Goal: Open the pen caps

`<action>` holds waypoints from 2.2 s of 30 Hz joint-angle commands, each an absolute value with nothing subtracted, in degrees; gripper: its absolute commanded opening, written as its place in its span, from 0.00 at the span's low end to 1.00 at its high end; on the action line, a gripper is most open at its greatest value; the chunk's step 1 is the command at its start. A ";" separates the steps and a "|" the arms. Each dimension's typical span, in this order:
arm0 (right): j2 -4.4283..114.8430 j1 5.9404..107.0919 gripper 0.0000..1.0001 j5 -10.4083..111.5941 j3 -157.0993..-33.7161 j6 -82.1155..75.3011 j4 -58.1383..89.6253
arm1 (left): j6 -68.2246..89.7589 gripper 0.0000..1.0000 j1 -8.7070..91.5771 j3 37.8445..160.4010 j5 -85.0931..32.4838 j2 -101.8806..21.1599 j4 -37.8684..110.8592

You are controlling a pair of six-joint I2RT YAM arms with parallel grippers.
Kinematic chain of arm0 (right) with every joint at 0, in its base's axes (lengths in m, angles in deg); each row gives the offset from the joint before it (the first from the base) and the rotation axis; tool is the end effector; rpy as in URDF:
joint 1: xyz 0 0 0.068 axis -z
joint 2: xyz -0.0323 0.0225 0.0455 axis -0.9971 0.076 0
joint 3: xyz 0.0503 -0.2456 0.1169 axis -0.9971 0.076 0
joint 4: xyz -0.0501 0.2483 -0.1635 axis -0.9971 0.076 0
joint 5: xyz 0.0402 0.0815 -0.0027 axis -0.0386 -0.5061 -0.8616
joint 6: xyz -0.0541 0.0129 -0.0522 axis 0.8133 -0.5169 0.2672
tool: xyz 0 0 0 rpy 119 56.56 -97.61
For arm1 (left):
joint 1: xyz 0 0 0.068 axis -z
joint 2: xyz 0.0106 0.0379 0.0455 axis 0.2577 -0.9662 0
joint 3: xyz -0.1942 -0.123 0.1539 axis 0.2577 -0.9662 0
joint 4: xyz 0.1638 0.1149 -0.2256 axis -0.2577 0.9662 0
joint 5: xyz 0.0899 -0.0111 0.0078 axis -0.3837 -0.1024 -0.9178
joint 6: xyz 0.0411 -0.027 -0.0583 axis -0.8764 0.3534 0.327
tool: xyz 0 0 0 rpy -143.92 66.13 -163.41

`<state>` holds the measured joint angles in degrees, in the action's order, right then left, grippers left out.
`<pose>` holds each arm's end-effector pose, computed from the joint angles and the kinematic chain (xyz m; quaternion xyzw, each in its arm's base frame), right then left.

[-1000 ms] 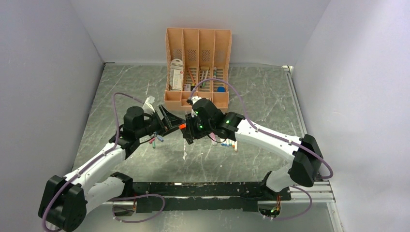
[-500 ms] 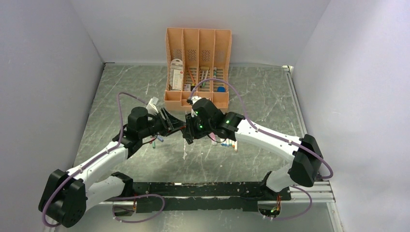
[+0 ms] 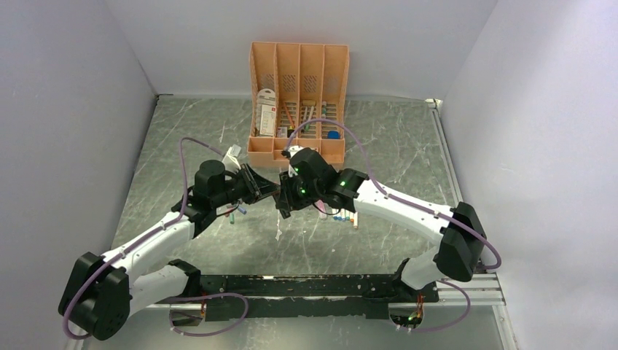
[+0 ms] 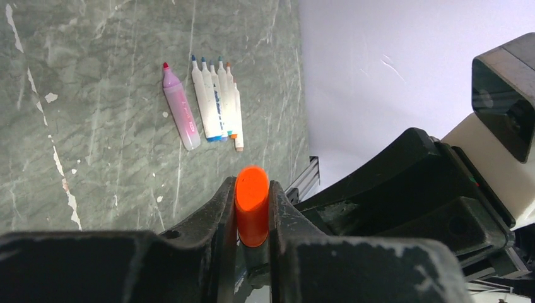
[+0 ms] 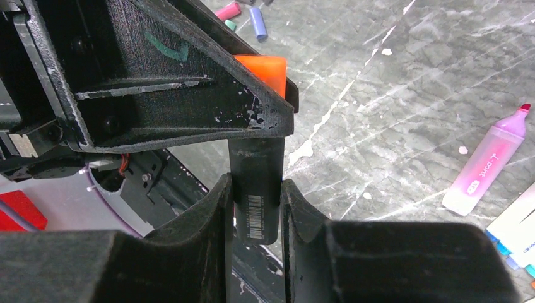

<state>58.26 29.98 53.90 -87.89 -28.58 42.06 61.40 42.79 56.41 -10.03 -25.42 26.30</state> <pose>0.2141 0.3220 0.2641 -0.2027 0.8936 0.3013 0.2638 0.2447 -0.1597 0.2074 -0.1162 0.7952 -0.5249 0.2802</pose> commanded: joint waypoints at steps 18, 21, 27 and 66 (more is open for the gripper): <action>45.37 44.49 0.55 20.75 -74.09 -33.47 26.21 | 59.90 0.09 43.45 53.52 -1.81 -23.52 14.08; 44.64 45.72 0.55 17.70 -71.94 -36.53 21.80 | 61.23 0.09 43.56 53.00 -0.02 -23.73 9.62; 45.25 46.35 0.55 15.27 -69.92 -39.68 16.94 | 63.51 0.09 44.09 51.84 1.67 -23.69 3.51; 49.59 46.42 0.00 7.43 -59.86 -55.98 -9.37 | 66.19 0.07 47.89 49.55 -2.88 -21.77 -13.43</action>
<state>49.92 46.25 6.38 -61.66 -54.59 -10.09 68.75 47.03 47.44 -0.94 -22.69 -9.45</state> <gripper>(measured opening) 0.182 0.250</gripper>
